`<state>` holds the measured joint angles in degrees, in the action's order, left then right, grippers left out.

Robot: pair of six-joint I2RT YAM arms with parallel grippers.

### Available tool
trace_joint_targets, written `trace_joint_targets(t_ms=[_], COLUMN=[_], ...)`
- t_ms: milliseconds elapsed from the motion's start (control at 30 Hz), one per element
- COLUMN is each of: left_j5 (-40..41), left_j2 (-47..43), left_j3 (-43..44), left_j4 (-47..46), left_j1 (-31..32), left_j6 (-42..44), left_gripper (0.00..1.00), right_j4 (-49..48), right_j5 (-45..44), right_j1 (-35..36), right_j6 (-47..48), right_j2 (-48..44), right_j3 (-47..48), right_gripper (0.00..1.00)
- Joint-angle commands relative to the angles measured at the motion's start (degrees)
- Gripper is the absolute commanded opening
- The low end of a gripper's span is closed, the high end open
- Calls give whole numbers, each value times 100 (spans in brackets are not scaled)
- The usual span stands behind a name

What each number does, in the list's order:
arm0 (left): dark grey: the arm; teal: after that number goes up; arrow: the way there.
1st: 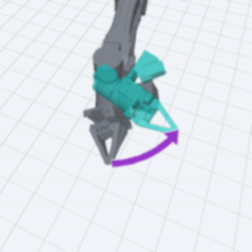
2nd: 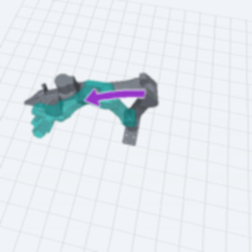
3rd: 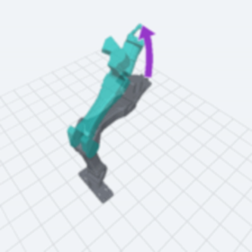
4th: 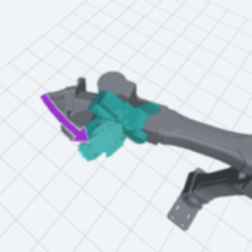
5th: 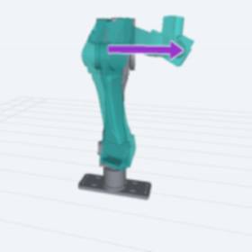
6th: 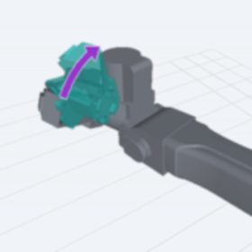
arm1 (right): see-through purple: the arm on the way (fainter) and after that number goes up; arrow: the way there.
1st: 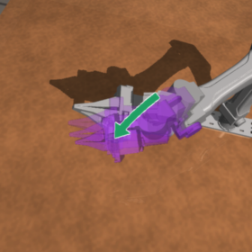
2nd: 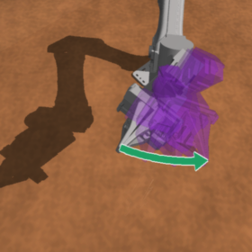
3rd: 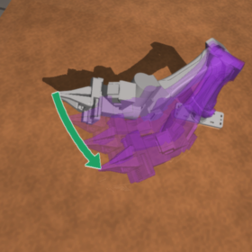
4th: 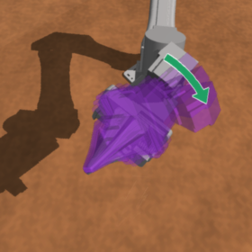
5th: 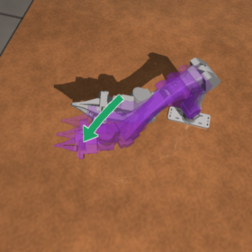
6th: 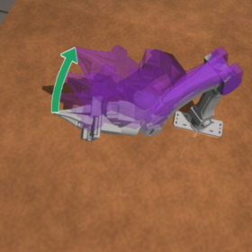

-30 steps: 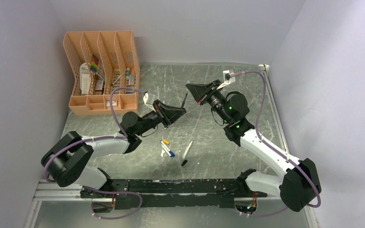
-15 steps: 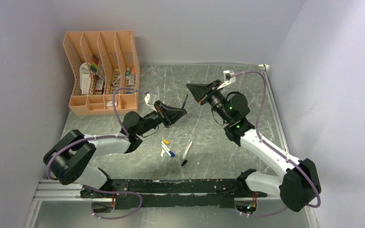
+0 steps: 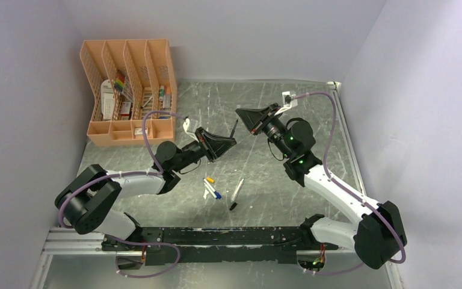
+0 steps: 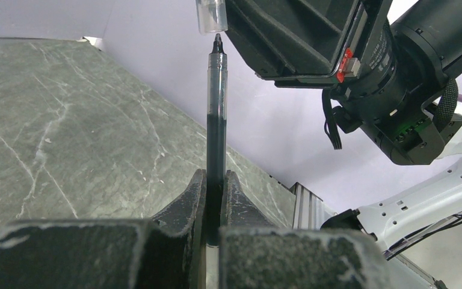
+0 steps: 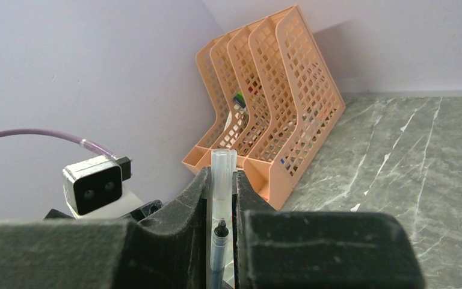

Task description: Insert the pens into the pen caps

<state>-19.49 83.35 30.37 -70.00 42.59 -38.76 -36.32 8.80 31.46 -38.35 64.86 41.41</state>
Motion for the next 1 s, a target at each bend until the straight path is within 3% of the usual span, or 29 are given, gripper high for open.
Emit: trace_joint_targets(t_ms=[0, 967], left_j5=[24, 3], left_j2=[-98, -124], left_j3=[101, 147], left_j4=[-127, -168], left_j1=[27, 30], left_j6=[98, 25], left_gripper=[7, 7], right_j4=[-105, -134], right_j5=[18, 65], right_j1=[-39, -44], right_j6=[50, 80], right_j2=[-170, -114], right_j3=[-6, -165], right_gripper=[0, 0])
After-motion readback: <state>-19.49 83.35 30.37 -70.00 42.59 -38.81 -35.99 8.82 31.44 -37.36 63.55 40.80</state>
